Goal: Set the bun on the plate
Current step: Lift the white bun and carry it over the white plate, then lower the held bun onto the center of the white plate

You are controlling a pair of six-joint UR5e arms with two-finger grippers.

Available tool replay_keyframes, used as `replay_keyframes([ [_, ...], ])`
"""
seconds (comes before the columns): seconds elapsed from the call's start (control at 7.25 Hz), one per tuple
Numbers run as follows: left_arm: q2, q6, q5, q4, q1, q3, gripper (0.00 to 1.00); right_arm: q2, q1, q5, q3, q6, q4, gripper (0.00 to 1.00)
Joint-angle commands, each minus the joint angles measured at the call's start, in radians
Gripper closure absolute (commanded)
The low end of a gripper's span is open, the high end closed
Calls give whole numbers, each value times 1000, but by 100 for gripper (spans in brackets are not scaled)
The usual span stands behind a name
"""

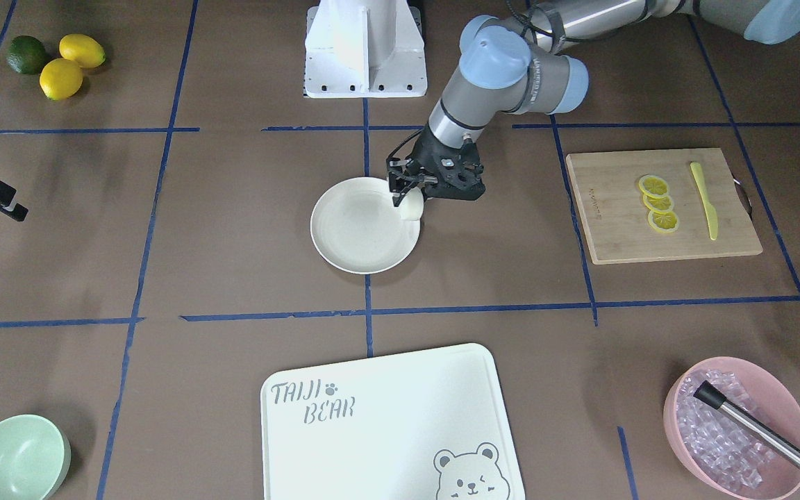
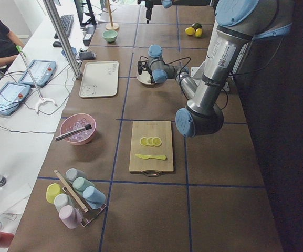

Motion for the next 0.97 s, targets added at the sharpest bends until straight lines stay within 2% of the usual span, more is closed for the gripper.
replay_keyframes([
  [0.0,-109,-24,63,121,41,51,52,0,-1,0,-1,0,0,0],
  [0.28,-124,-19,182,147,96,85,52,5,-4,-5,-11,0,0,0],
  [0.83,-198,-21,196,148,98,179,52,3,-4,-6,-12,0,0,0],
])
